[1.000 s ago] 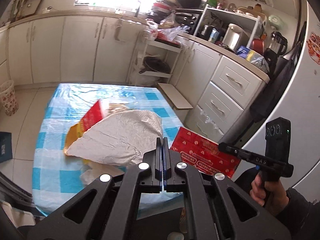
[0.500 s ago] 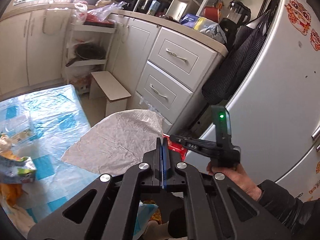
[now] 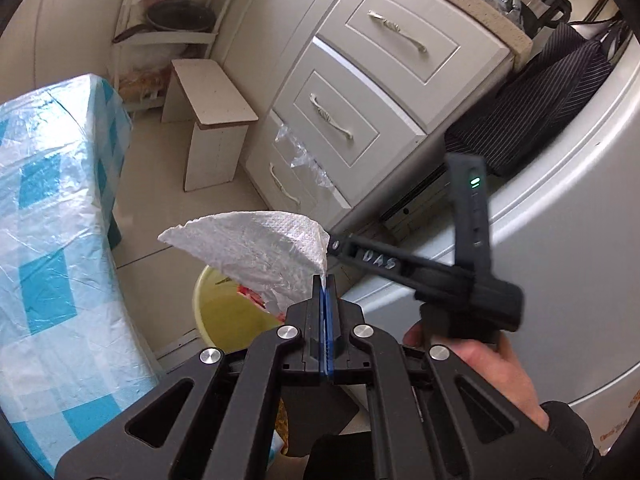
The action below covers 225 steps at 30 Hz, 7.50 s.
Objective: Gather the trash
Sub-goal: 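Carry both items to the yellow bin and open both tools over it, then grasp the red-and-yellow snack bag with the left tool while the right tool grasps the white plastic bag, then lift both bags off the table and turn toward the yellow bin, then open the right tool over the bin while the left tool releases the snack bag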
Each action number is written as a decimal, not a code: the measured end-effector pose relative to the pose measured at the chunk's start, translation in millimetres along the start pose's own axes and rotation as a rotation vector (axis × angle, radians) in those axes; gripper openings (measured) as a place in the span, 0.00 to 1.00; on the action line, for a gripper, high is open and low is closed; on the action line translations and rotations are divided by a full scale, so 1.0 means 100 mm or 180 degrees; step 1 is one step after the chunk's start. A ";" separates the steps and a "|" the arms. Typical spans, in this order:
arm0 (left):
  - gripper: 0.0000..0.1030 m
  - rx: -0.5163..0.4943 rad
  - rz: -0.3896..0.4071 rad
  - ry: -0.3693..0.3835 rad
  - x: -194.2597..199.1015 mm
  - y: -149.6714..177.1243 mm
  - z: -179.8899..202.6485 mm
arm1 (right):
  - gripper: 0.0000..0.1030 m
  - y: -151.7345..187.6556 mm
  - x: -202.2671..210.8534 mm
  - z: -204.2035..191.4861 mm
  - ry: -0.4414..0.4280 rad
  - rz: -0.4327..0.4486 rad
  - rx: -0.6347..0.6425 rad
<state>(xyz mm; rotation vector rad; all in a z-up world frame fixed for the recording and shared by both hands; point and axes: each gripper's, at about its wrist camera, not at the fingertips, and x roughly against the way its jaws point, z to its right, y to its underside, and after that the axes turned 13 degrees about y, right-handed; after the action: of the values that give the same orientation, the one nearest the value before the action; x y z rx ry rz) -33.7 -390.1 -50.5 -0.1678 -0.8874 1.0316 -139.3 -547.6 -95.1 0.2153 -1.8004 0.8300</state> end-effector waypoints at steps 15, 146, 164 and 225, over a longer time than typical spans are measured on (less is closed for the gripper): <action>0.08 0.0379 -0.0513 -0.0349 -1.04 0.03 -0.31 | 0.55 -0.23 0.38 0.02 -0.0455 0.0422 -0.0358; 0.02 0.0720 0.1743 -0.2393 4.18 1.58 -1.48 | 0.47 1.14 -0.26 -4.49 -0.1666 -0.1288 0.1689; 0.02 0.0592 0.2242 -0.2257 4.42 1.59 -1.22 | 0.28 0.57 0.60 -3.74 -0.2388 -0.0237 0.0983; 0.21 0.0083 -0.0202 -0.0904 -0.91 0.32 -0.05 | 0.54 -0.23 0.39 0.07 0.0301 0.0474 0.0258</action>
<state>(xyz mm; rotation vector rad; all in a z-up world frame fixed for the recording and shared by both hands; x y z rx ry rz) -71.0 -443.9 -121.1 0.0303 -1.1282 1.0219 -148.3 -559.9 -52.1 0.0932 -1.7109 1.0035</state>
